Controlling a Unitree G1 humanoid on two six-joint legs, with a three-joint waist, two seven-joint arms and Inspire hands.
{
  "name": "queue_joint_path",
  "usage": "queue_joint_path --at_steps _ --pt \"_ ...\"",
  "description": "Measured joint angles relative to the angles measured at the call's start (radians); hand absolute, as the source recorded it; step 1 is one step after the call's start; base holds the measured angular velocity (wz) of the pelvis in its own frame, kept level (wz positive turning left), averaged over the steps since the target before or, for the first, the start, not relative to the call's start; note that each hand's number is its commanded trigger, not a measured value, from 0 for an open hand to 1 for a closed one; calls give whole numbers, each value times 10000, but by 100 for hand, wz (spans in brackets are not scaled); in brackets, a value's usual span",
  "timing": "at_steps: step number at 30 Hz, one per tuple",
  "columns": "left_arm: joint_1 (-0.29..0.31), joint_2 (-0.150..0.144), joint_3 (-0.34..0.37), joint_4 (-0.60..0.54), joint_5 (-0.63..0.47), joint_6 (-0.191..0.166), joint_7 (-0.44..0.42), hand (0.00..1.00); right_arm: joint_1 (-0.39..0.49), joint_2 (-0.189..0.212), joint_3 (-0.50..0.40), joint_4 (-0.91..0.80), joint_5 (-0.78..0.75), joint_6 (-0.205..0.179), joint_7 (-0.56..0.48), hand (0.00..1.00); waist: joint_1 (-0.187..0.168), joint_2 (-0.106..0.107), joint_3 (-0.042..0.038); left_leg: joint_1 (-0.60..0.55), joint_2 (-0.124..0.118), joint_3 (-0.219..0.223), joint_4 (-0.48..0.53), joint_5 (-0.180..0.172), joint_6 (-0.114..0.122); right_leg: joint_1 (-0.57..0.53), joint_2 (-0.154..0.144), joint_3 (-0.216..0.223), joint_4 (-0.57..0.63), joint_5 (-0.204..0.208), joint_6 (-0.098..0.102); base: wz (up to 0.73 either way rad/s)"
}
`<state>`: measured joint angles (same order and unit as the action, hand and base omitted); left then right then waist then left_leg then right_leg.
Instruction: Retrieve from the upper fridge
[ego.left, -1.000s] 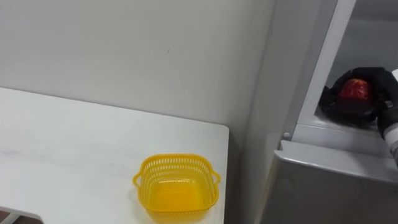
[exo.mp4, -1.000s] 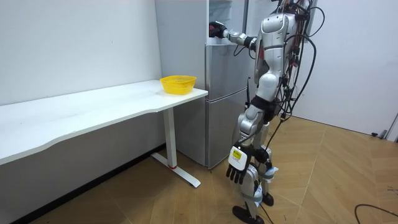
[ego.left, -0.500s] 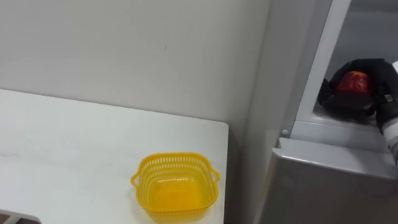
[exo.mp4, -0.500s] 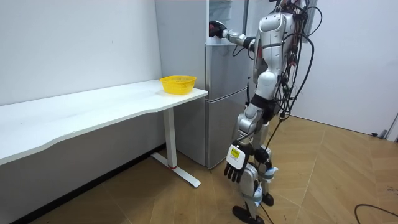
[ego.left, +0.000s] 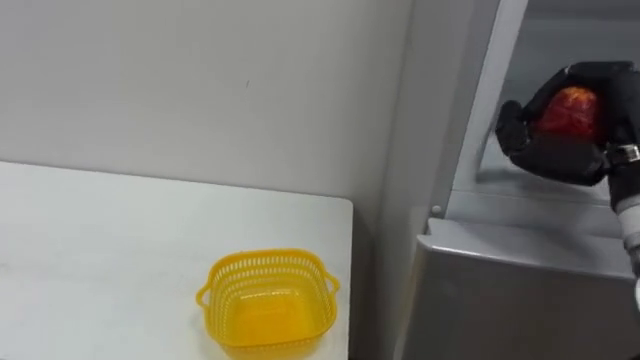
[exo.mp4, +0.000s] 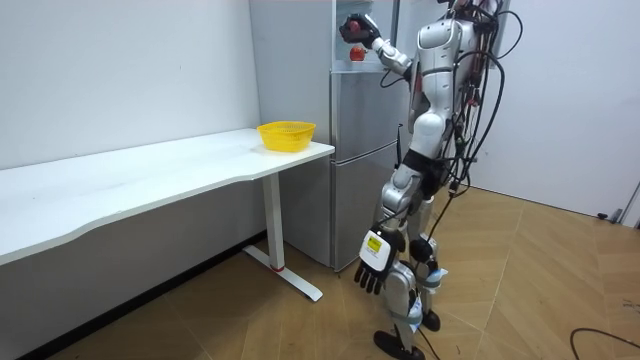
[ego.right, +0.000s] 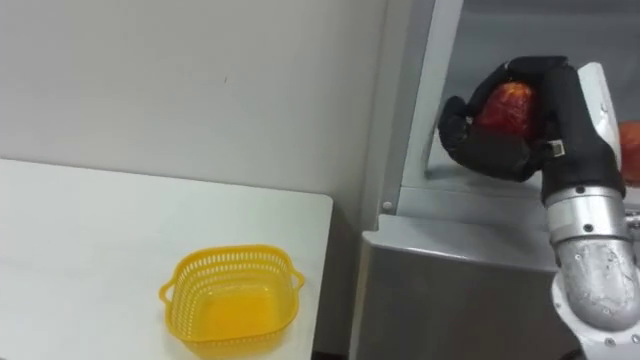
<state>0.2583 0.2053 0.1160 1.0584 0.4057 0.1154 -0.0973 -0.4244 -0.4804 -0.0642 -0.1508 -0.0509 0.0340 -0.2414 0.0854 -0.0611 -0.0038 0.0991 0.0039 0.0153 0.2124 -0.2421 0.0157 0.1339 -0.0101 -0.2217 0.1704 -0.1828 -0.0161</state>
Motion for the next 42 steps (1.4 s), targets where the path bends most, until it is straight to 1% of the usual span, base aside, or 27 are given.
queue_joint_path --at_steps 1,2,4,7,10,14,16,18,20,21,22,23,24,25,28,30,32,34,35,36,39,40,42 --pt "-59 -11 14 0 4 -3 -3 0 119 2 -9 -354 -12 -3 -36 100 6 -10 -23 2 3 7 2 1 -1 1 6 1 2 0 0 0" --pt "-73 -22 14 5 7 -11 -3 0 173 10 -9 -536 -44 -3 -58 100 12 -12 -24 3 4 12 4 1 -1 1 8 2 2 0 0 0" --pt "-64 -96 9 7 -1 -94 2 0 200 48 -8 -976 -458 -213 -122 100 -10 1 -16 8 1 23 18 1 -1 7 8 7 0 1 -1 0" --pt "-74 -145 3 1 -4 -152 24 0 201 80 -7 -1493 -1174 -371 -283 100 -14 6 -12 11 3 34 12 1 -1 3 10 26 -6 0 -1 0" --pt "-41 -147 -4 2 1 -202 29 0 206 98 -4 -1955 -1536 -554 -297 100 -15 20 -2 25 7 49 -8 1 -1 -7 14 28 -7 0 0 0" --pt "49 -163 -17 14 1 -275 85 0 348 206 4 -2665 -1934 -595 -381 100 -7 35 7 175 21 73 -112 3 -4 47 30 36 -7 -1 2 -3" --pt "36 -171 -125 2 1 -297 188 0 609 416 62 -3212 -2702 -666 -524 100 -14 -17 -1 161 32 82 -173 4 -5 20 37 20 -4 -3 5 0" --pt "0 -176 -221 9 5 -307 213 0 702 495 205 -3538 -3092 -697 -466 100 -6 -44 -14 157 33 114 -180 7 -8 -12 37 34 -1 -6 11 -4" --pt "-7 -175 -222 26 -2 -324 223 0 709 614 397 -3749 -3166 -738 -375 100 -5 -96 -42 160 37 123 -176 7 -8 -9 41 60 -1 -8 13 -2" --pt "-5 -175 -230 63 -2 -335 217 0 710 723 467 -3788 -3175 -861 -278 100 -1 -146 -49 159 37 123 -160 7 -8 5 40 57 -2 -8 13 0" --pt "-56 -175 -234 66 -3 -351 186 0 710 775 543 -3799 -3166 -895 -175 100 25 -189 -55 161 35 123 -151 7 -8 14 36 54 -3 -8 13 0" --pt "-62 -175 -234 66 -3 -365 175 0 710 792 592 -3797 -3165 -892 -100 100 28 -188 -52 161 34 123 -150 7 -8 15 34 53 -4 -8 13 0" --pt "-55 -175 -233 66 -3 -375 154 0 710 856 708 -3799 -3165 -890 59 100 26 -229 -75 164 31 123 -148 8 -8 18 30 52 -4 -8 13 0" --pt "-49 -176 -233 67 -3 -375 111 0 710 938 808 -3804 -3164 -895 198 100 21 -264 -78 169 30 122 -143 8 -7 28 28 50 -4 -8 14 0" --pt "-70 -178 -269 72 -17 -373 27 0 707 1011 973 -3769 -3170 -896 461 100 138 -305 -50 169 8 103 -149 8 -6 33 10 30 -4 -8 14 0" --pt "-107 -176 -408 69 -11 -368 63 0 707 1026 1153 -3740 -3197 -889 542 100 200 -290 -38 168 3 79 -162 9 -4 39 2 9 -3 -9 14 0" --pt "-143 -187 -418 77 -6 -368 64 0 705 1030 1231 -3732 -3483 -891 716 100 298 -302 9 165 6 73 -198 8 -4 41 5 -8 -1 -9 14 0" --pt "-282 -187 -417 247 -20 -357 50 0 586 1026 1238 -3608 -3501 -869 950 100 464 -324 114 157 14 46 -214 10 -6 35 12 -31 8 -9 14 0" --pt "-305 -187 -418 273 -26 -348 42 0 562 1027 1239 -3539 -3495 -870 1013 100 499 -329 125 153 16 31 -213 10 -8 34 11 -36 6 -9 14 0" --pt "-334 -185 -418 317 -30 -347 32 0 541 1027 1246 -3350 -3480 -866 1130 100 575 -337 129 143 16 7 -213 10 -8 25 8 -44 6 -9 15 0" --pt "-441 -184 -415 545 -31 -349 36 0 509 1019 1596 -2801 -3518 -689 1414 100 810 -386 129 138 8 -28 -211 10 -8 27 9 -41 5 -9 14 1" --pt "-516 -183 -423 623 -34 -343 35 0 503 1019 1710 -2584 -3519 -654 1607 100 863 -488 106 113 0 -77 -204 11 -7 24 1 -102 5 -9 14 10" --pt "-560 -145 -413 637 -24 -352 26 0 491 1018 1767 -2310 -3542 -557 1783 100 911 -583 108 -39 -26 -241 -151 22 0 -28 -20 -316 5 -9 15 24"
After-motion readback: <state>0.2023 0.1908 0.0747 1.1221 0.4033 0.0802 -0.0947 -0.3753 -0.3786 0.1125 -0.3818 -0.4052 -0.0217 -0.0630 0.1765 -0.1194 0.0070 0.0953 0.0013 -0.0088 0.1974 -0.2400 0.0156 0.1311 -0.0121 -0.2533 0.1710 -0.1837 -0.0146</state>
